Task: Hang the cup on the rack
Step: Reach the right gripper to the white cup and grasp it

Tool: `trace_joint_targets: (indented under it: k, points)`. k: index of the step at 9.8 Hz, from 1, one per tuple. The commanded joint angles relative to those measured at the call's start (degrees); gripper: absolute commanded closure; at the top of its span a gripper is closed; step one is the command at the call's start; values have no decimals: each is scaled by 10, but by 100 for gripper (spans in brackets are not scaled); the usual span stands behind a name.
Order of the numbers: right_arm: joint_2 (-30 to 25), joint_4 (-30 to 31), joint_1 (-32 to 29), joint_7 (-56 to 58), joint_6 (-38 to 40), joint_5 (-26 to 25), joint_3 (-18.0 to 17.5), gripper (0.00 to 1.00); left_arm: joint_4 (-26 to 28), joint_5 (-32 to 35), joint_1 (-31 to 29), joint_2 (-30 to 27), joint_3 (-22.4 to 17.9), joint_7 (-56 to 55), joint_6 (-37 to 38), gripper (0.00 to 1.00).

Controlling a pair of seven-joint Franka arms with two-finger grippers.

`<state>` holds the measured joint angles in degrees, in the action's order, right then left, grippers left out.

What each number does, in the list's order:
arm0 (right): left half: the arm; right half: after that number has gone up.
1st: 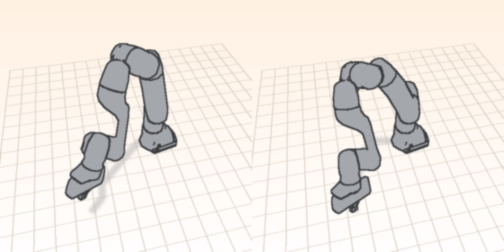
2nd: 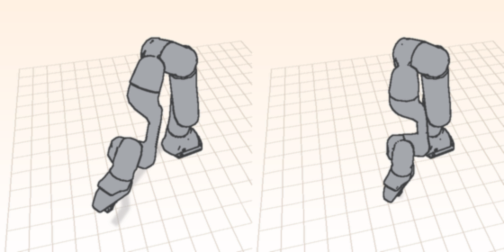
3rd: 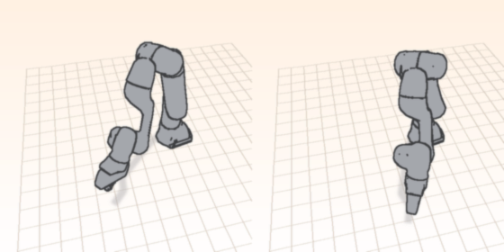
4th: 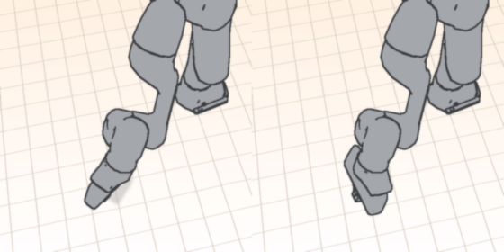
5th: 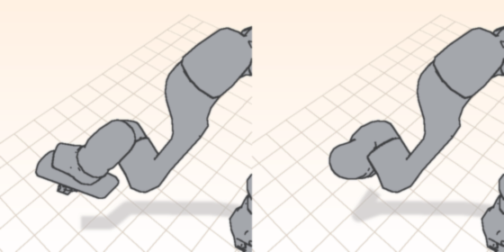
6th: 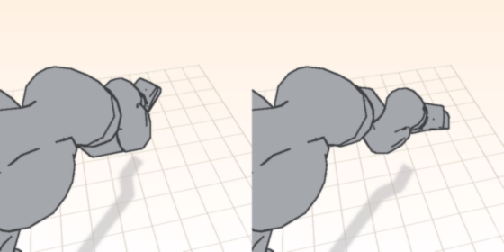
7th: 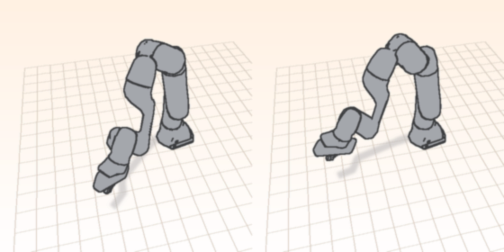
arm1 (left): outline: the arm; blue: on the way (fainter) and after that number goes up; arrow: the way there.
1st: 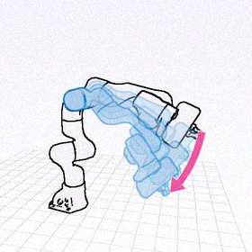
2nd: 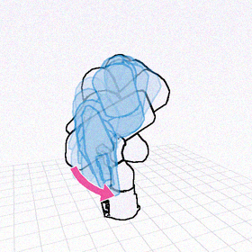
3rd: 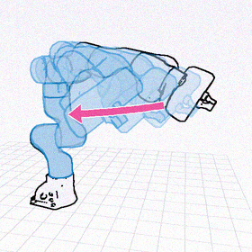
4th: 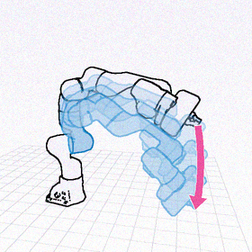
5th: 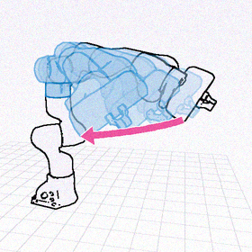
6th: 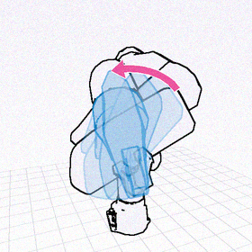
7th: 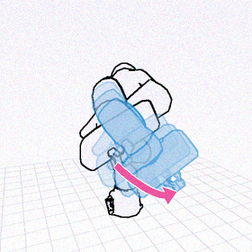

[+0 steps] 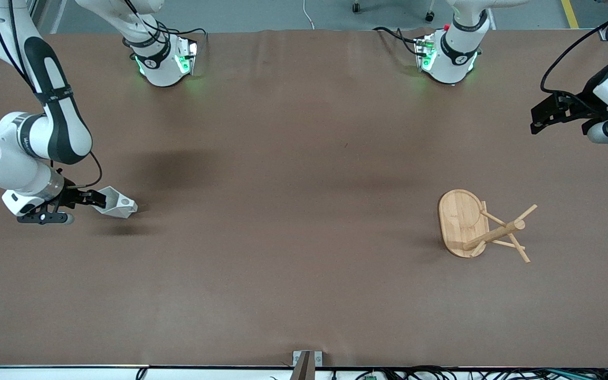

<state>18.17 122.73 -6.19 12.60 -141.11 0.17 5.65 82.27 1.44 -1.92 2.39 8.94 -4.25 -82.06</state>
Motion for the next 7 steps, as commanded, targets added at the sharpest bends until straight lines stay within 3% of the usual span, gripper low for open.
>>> trace_joint_targets:
  k: [1,4,7]
  points:
    - [-5,29,-7,16,-22,9,-7,3,7,12,2,9,3,5,8,0]
    - [0,35,-4,18,-22,11,-10,16,6,11,3,10,3,6,8,0]
    - [10,34,-7,17,-29,11,-14,53,5,10,2,13,2,6,7,0]
